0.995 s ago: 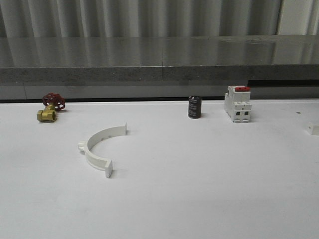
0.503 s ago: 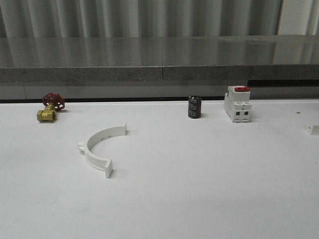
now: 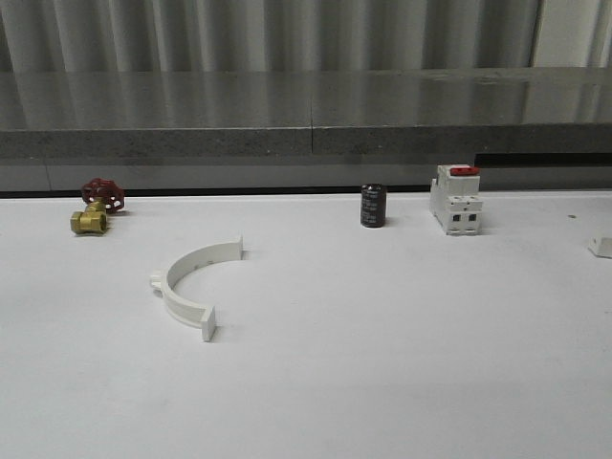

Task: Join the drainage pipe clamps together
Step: 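Grasp the second clamp half at its end with the right gripper, then lower the held clamp half onto the placed half, closing the ring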

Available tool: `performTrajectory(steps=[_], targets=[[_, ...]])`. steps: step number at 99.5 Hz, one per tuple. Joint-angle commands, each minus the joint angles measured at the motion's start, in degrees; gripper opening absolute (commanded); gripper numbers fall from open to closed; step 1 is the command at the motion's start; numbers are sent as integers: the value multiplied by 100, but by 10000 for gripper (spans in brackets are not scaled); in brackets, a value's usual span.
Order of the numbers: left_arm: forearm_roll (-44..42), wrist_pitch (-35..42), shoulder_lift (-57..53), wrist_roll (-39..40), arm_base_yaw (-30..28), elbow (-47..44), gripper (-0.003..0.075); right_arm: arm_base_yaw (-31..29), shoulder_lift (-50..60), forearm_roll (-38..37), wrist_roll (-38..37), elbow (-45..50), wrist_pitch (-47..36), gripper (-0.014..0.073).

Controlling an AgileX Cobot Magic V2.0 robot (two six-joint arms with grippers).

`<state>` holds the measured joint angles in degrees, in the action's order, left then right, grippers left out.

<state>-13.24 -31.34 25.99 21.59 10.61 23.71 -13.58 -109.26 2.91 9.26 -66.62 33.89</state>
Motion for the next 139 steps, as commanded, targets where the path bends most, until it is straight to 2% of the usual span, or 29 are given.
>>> performTrajectory(steps=[1,23,34,47,65,81,93,108,139], targets=[[-36,345,20,42,-2,156,-20,-34,262,12,39,-150,-53,-10],[-36,345,20,42,-2,156,-20,-27,262,28,39,-150,38,-9],[-36,345,20,42,-2,156,-20,94,267,267,34,-336,283,-9],[-36,345,20,42,-2,156,-20,494,322,347,-75,-726,842,0],[-36,345,20,42,-2,156,-20,1471,514,332,-430,-1079,1079,41],[-36,345,20,42,-2,156,-20,2508,530,85,-1373,-1343,1028,41],[-36,345,20,42,-2,156,-20,3336,510,-724,-2472,-1588,1023,41],[-36,345,20,42,-2,156,-20,4028,252,-1657,-3786,-2045,1112,41],[-36,345,20,42,-2,156,-20,4619,-744,-1717,-4443,-2966,1527,41]])
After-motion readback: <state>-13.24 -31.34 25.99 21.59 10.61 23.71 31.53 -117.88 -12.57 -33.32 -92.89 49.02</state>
